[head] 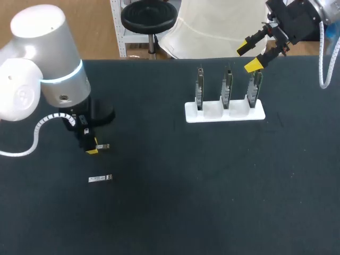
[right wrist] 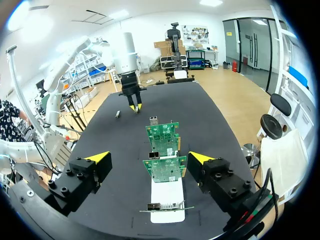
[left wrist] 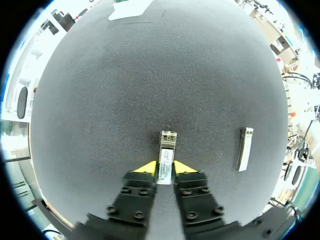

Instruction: Pick up the optical module with the left hand, and insert it into the network port with the right hand.

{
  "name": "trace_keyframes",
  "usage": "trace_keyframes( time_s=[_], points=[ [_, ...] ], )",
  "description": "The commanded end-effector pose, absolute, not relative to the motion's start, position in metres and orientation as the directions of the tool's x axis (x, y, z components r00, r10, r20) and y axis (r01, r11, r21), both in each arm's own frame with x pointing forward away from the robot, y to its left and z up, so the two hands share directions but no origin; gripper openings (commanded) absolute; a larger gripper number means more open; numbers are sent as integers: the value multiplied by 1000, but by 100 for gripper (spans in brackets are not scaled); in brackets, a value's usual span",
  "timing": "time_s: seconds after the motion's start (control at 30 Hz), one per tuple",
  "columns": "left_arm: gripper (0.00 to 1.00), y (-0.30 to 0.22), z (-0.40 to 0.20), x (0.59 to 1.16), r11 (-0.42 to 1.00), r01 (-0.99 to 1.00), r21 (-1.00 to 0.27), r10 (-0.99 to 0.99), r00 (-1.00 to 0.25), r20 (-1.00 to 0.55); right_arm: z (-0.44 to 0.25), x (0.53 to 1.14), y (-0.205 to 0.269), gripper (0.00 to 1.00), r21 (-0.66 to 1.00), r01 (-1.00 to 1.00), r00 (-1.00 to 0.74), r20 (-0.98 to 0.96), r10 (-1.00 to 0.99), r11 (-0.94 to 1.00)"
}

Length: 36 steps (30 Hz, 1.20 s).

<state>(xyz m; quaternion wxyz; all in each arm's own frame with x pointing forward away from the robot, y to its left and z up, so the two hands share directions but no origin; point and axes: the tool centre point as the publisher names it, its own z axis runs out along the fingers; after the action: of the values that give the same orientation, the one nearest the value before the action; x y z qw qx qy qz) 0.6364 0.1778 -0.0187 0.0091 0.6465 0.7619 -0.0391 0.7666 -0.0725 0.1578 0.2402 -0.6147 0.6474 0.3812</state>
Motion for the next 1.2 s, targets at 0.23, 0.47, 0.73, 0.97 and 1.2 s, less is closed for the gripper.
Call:
trace_keyframes(
  time_s=[0.23, 0.47, 0.73, 0.97, 1.2],
  points=[
    [0, 168, -12, 644, 185, 982, -43, 976, -188, -106, 157, 765, -73, 100, 195, -980, -127, -781, -611, -45],
    [0, 153, 6, 668, 291, 956, -15, 940, -289, -182, 157, 765, -73, 100, 195, -980, -127, -781, -611, -45],
    [0, 131, 46, 707, 400, 916, -22, 835, -374, -403, 157, 765, -73, 100, 195, -980, -127, -781, -611, -45],
    [0, 104, 86, 740, 459, 887, -59, 708, -405, -579, 157, 765, -73, 100, 195, -980, -127, -781, -611, -45],
    [0, 56, 137, 765, 446, 892, -70, 547, -334, -768, 157, 765, -73, 100, 195, -980, -127, -781, -611, -45]
  ],
)
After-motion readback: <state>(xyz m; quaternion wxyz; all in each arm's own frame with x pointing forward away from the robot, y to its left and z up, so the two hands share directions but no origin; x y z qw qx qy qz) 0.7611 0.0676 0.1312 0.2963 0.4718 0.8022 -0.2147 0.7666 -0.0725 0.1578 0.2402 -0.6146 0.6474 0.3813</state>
